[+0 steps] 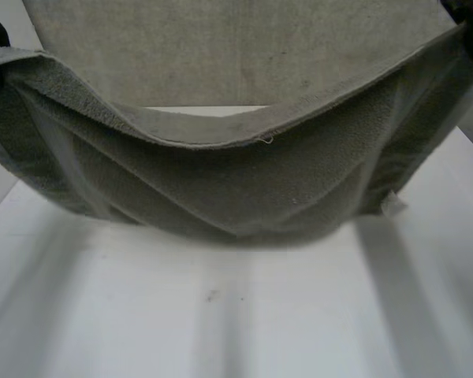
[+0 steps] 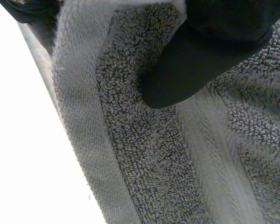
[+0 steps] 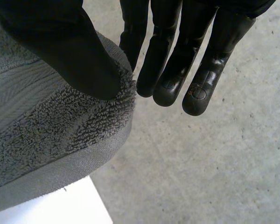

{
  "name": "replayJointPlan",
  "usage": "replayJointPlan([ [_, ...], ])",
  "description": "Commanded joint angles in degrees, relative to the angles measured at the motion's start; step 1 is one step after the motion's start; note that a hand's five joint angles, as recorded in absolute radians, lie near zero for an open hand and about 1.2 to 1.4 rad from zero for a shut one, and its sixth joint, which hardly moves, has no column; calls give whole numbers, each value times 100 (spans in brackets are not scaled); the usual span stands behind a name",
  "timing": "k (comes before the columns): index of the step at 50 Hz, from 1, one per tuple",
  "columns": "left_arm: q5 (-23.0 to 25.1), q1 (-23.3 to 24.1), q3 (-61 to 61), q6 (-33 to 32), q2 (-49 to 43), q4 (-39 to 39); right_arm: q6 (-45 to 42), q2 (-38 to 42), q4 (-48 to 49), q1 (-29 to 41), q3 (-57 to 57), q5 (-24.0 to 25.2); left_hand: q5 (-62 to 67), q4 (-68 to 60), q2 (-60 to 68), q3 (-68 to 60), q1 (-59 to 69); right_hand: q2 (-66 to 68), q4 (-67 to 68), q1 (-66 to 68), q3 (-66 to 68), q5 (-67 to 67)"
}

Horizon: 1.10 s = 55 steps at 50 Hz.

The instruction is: Fold the towel.

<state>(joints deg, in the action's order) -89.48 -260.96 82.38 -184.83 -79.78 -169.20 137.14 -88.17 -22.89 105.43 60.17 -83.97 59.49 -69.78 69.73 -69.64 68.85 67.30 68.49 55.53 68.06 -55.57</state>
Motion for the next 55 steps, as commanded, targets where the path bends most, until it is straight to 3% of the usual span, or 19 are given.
replayJointPlan([
  [1, 221, -16, -1380, -10, -897, 1729, -65, 98, -1137, -101, -357, 91, 1051, -1022, 1027, -1036, 1115, 1270, 1151, 2447, 1194, -1443],
  [5, 221, -16, -2005, -53, -1802, 2662, -249, 667, -1358, -67, -190, 100, 1051, -1022, 1027, -1036, 1115, 1270, 1151, 2447, 1194, -1443],
  [10, 212, 28, -2217, -334, -2777, 3121, -390, 1283, -1315, 4, -145, 47, 1051, -1022, 1027, -1036, 1115, 1270, 1151, 2447, 1194, -1443],
  [15, 203, 89, -2839, -563, -3762, 3078, -364, 2172, -1033, 48, -559, -67, 1051, -1022, 1027, -1036, 1115, 1270, 1151, 2447, 1194, -1443],
  [19, 186, 274, -3720, -546, -4406, 2972, -311, 2935, -184, 118, -1294, -496, 1051, -1022, 1027, -1036, 1115, 1270, 1151, 2447, 1194, -1443],
  [23, 177, 406, -5140, -537, -4740, 2158, -232, 3139, 786, 224, -1772, -814, 1051, -1022, 1027, -1036, 1115, 1270, 1151, 2447, 1194, -1443],
  [25, 177, 415, -5557, -537, -4775, 1689, -118, 3122, 1975, 232, -2017, -946, 1051, -1022, 1027, -1036, 1115, 1270, 1151, 2447, 1194, -1443],
  [26, 177, 449, -5914, -537, -4784, 1158, -118, 3122, 1981, 232, -2018, -946, 1051, -1022, 1027, -1036, 1115, 1270, 1151, 2447, 1194, -1443],
  [27, 177, 450, -5918, -537, -4784, 1153, -57, 3035, 2617, 250, -2061, -955, 1051, -1022, 1027, -1036, 1115, 1270, 1151, 2447, 1194, -1443],
  [28, 168, 458, -6179, -528, -4767, 526, 40, 2877, 3223, 259, -2027, -955, 1051, -1022, 1027, -1036, 1115, 1270, 1151, 2447, 1194, -1443],
  [29, 142, 485, -6329, -511, -4732, -107, 41, 2875, 3229, 259, -2027, -955, 1051, -1022, 1027, -1036, 1115, 1270, 1151, 2447, 1194, -1443],
  [30, 142, 485, -6331, -511, -4731, -113, 154, 2684, 3812, 259, -1913, -937, 1051, -1022, 1027, -1036, 1115, 1270, 1151, 2447, 1194, -1443],
  [32, 133, 572, -6235, -345, -4688, -1276, 287, 2506, 4354, 259, -1754, -920, 1051, -1022, 1027, -1036, 1115, 1270, 1151, 2447, 1194, -1443],
  [37, 142, 520, -5621, 86, -4337, -2177, 630, 2137, 5295, 250, -1139, -779, 1051, -1022, 1027, -1036, 1115, 1270, 1151, 2447, 1194, -1443],
  [44, 203, 336, -4049, 535, -4134, -2187, 691, 2111, 4961, 197, -357, -366, 1051, -1022, 1027, -1036, 1115, 1270, 1151, 2447, 1194, -1443],
  [55, 493, 160, -1201, 465, -4440, -2450, 639, 2724, 4171, 145, 1091, 661, 1051, -1022, 1027, -1036, 1115, 1270, 1151, 2447, 1194, -1443],
])
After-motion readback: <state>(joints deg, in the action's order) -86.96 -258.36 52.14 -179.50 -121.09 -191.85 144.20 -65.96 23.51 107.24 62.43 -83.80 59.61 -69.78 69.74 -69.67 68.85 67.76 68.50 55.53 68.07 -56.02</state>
